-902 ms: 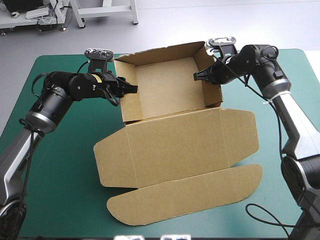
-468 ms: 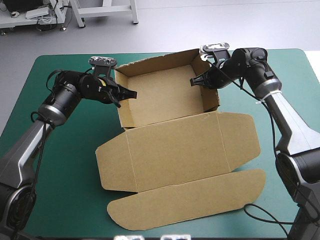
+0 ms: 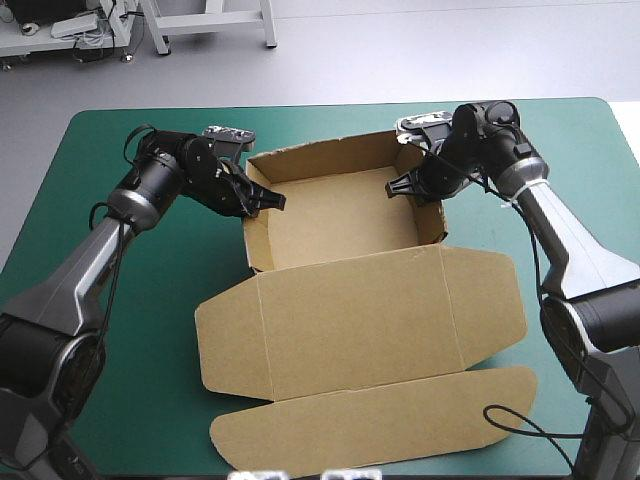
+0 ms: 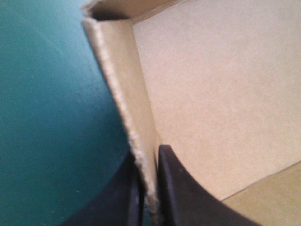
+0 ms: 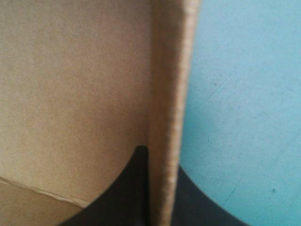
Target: Fold the box
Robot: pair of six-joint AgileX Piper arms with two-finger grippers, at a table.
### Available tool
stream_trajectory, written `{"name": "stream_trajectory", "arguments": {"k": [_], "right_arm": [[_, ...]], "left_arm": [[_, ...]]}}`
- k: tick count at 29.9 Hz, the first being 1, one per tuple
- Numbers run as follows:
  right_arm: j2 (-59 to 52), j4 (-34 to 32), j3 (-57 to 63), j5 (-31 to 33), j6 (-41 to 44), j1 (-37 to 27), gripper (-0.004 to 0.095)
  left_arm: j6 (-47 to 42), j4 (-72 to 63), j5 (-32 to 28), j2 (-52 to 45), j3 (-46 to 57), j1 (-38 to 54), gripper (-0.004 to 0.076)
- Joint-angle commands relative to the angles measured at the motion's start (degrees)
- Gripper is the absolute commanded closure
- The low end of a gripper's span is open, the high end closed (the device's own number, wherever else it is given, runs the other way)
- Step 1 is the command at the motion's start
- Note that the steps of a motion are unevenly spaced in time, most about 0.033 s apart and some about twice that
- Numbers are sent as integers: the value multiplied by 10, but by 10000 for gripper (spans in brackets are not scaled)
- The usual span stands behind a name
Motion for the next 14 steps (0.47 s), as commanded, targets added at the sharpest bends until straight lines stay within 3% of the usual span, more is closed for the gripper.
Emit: {"name": "stream_trajectory", "arguments": {"k": [1,5,14], "right_arm": [[-24,12,-19,24,-19,5,923],[-17,17,-19,24,-4,7,923],[17,15,-19,24,19,10,922]], "left_arm": [[39,-24,44,15,-64,-9,733],[47,-24,124,71,-131,-9,733],[49,21,123,124,-168,-32,733]]}}
